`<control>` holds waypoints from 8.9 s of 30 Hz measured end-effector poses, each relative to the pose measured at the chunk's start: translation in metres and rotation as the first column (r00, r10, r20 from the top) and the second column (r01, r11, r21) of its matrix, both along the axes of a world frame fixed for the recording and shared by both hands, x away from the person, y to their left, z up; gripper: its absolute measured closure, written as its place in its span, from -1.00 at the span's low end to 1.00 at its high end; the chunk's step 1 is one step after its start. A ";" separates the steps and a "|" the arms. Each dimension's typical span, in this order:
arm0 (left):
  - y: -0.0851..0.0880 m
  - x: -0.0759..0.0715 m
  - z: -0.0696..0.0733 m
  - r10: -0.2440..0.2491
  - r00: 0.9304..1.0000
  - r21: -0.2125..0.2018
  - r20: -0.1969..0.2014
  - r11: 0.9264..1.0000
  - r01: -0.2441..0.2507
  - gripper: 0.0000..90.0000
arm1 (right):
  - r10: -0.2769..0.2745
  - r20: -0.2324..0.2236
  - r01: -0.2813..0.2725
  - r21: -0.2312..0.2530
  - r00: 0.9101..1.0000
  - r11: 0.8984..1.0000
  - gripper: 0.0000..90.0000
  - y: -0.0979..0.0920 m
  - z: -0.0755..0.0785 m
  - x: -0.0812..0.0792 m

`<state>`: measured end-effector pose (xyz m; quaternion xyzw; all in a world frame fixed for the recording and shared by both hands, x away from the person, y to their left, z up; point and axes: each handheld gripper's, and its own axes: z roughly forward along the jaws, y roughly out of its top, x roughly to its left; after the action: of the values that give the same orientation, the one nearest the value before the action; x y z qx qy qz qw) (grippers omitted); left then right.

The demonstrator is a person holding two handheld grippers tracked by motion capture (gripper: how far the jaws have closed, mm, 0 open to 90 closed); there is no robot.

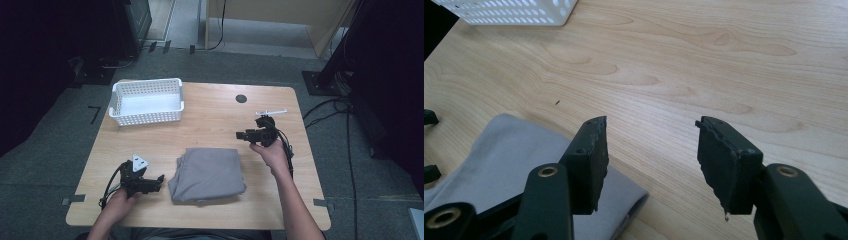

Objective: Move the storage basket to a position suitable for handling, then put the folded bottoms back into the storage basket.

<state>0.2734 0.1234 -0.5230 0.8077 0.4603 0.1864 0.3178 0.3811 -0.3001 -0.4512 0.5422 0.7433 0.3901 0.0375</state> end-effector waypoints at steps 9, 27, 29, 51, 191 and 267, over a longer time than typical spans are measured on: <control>0.000 0.000 0.000 -0.001 1.000 -0.001 0.001 1.000 0.001 -1.00 | 0.030 -0.009 -0.030 -0.003 1.000 1.000 0.07 0.013 0.003 0.016; 0.000 0.000 0.000 -0.001 1.000 -0.001 0.001 1.000 0.001 -1.00 | 0.073 -0.005 -0.073 0.008 0.997 0.997 0.13 0.046 0.013 0.056; 0.000 0.000 0.000 -0.001 1.000 -0.001 0.001 1.000 0.001 -1.00 | 0.076 -0.006 -0.076 0.009 0.997 0.997 0.14 0.049 0.014 0.059; -0.001 0.000 0.000 0.002 1.000 -0.001 0.002 1.000 -0.002 -1.00 | 0.111 0.000 -0.111 0.009 0.994 0.994 0.17 0.107 0.025 0.107; -0.001 0.000 0.000 0.011 1.000 0.001 0.001 1.000 -0.011 -1.00 | 0.188 -0.125 -0.168 0.155 0.974 0.974 0.88 0.148 -0.022 0.029; -0.001 0.000 0.000 0.011 1.000 0.001 0.001 1.000 -0.011 -1.00 | 0.098 -0.139 -0.075 0.158 0.985 0.985 -0.09 0.015 -0.019 -0.062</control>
<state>0.2737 0.1221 -0.5229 0.8054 0.4644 0.1887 0.3164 0.3195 -0.2849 -0.4697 0.5379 0.7350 0.4059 -0.0757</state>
